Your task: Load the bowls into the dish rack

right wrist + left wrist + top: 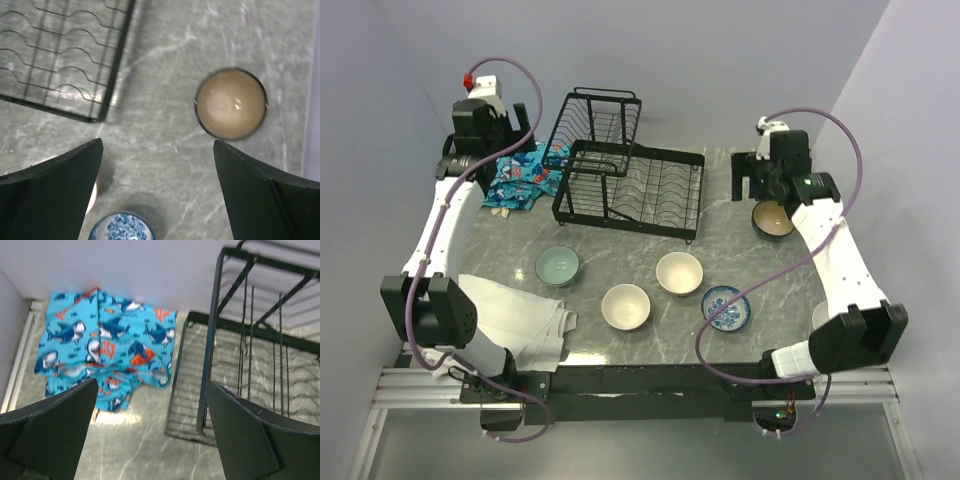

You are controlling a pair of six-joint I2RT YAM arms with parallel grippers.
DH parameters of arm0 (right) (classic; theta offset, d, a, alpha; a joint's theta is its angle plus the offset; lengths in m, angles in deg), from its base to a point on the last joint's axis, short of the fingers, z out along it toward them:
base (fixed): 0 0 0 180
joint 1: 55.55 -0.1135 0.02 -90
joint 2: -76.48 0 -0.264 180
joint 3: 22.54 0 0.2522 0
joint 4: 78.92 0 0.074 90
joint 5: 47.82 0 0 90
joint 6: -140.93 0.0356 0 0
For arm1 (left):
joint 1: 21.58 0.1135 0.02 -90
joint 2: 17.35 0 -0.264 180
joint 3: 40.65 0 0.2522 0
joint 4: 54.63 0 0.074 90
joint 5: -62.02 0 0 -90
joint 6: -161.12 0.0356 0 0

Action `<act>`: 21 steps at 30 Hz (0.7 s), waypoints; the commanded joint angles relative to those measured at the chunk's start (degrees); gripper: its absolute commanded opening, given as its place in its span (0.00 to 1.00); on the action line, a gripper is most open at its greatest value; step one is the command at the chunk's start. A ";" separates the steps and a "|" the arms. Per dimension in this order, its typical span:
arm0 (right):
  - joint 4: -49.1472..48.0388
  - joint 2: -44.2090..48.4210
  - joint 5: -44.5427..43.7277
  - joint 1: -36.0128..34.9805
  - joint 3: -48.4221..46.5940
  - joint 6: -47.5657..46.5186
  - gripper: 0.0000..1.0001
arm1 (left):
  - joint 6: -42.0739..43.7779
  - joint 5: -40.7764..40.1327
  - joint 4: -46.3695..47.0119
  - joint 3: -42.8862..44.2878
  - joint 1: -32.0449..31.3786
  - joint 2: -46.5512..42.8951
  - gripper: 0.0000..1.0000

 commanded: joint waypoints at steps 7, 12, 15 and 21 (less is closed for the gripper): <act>-15.82 0.19 23.94 0.19 1.00 -23.72 1.00 | 8.89 2.19 6.29 -3.71 0.22 -4.41 0.96; -9.71 -8.58 29.39 0.28 -7.95 -34.53 1.00 | 6.28 2.65 12.46 -9.62 -0.04 -6.88 0.96; -2.60 -14.20 35.54 -0.07 -12.17 -45.34 0.94 | 4.24 3.60 11.40 -10.58 -0.04 -7.93 0.96; 17.15 -28.09 41.44 -1.47 -25.53 -58.87 0.76 | 7.49 2.37 10.52 -14.01 0.04 -8.99 0.96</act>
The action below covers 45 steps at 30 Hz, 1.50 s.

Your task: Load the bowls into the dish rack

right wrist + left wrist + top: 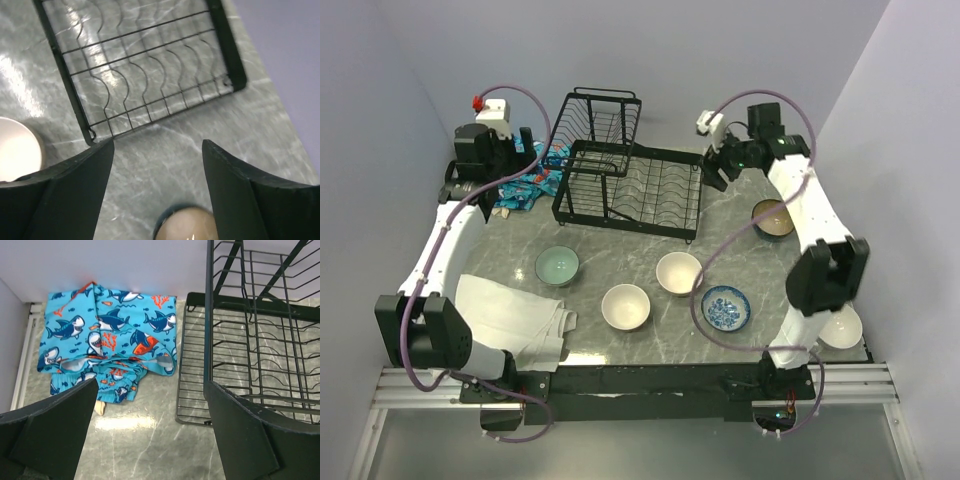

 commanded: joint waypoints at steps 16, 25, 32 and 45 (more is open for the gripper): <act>30.36 -16.95 -1.73 -1.77 -14.00 -67.41 0.73 | 2.67 -1.06 4.21 -6.30 0.04 -3.24 0.96; 33.17 -21.60 -4.89 -2.12 -19.00 -80.88 0.69 | 0.21 -0.10 4.74 -13.16 1.89 -8.25 0.96; 31.07 -26.70 -5.86 -2.12 -22.27 -85.81 0.60 | -1.63 2.10 3.25 -15.45 5.31 -10.36 0.97; 26.67 -32.24 -7.00 -2.12 -24.91 -90.73 0.57 | -4.71 5.27 2.37 -16.33 10.68 -10.89 0.97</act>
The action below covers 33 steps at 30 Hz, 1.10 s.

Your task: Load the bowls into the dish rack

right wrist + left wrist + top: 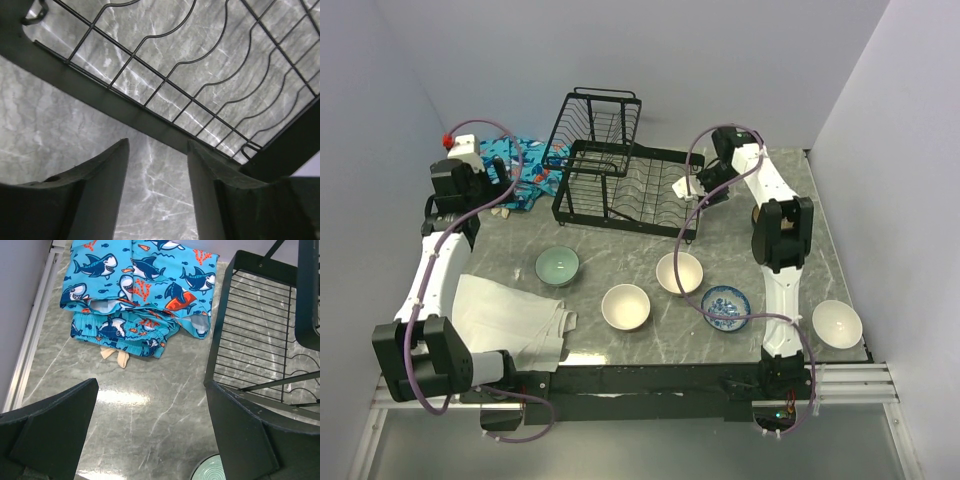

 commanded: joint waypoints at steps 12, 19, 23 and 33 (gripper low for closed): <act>-2.35 -0.36 -4.11 -0.33 1.91 -26.34 0.38 | -1.75 5.27 0.38 -0.22 4.64 -1.52 0.96; -5.52 6.05 -4.99 -0.33 12.12 -26.61 0.34 | -1.92 4.58 1.35 2.41 4.99 0.07 0.96; -6.75 8.52 -6.04 -0.33 16.60 -26.61 0.30 | -2.18 5.11 1.17 2.16 4.91 -0.80 0.96; -8.95 15.54 -7.45 -0.15 26.00 -21.25 0.20 | -2.71 12.13 -1.63 -0.66 4.38 -2.83 0.99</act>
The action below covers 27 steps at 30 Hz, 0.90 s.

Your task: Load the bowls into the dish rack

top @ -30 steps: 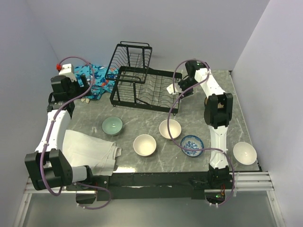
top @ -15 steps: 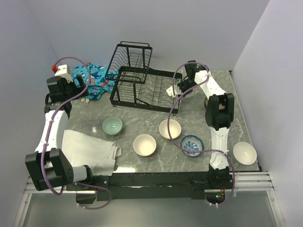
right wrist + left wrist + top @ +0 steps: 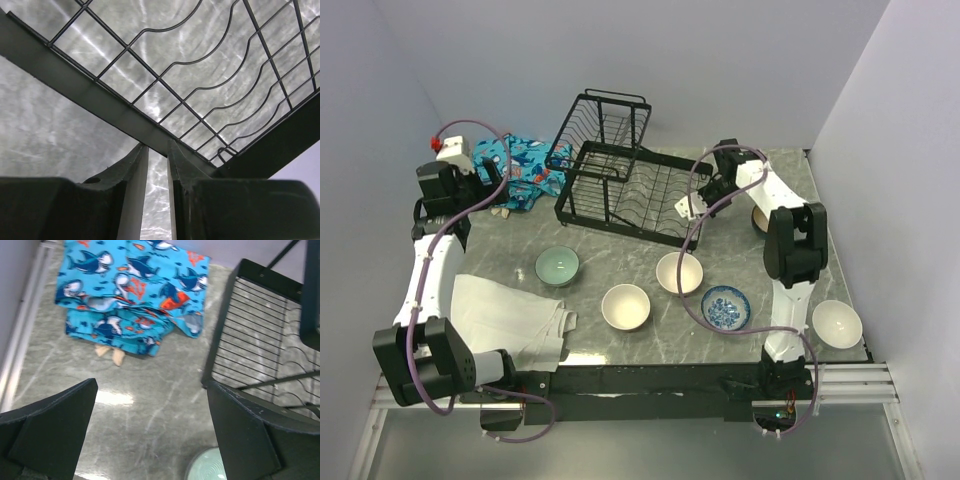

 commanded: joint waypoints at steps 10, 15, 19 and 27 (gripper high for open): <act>-2.01 14.44 -2.66 0.51 17.92 0.76 0.11 | 3.72 10.20 -0.85 -7.11 -10.61 -1.36 0.08; -7.90 14.72 -2.31 0.59 19.34 13.61 0.06 | 2.93 13.70 3.29 -6.16 -13.60 3.20 0.01; -11.76 14.01 -2.05 0.59 18.98 23.01 0.04 | 2.05 15.55 4.70 1.99 -15.72 11.09 0.01; -18.89 16.29 -2.31 0.59 22.76 29.97 0.02 | 1.70 17.84 2.77 16.86 -18.53 21.75 0.01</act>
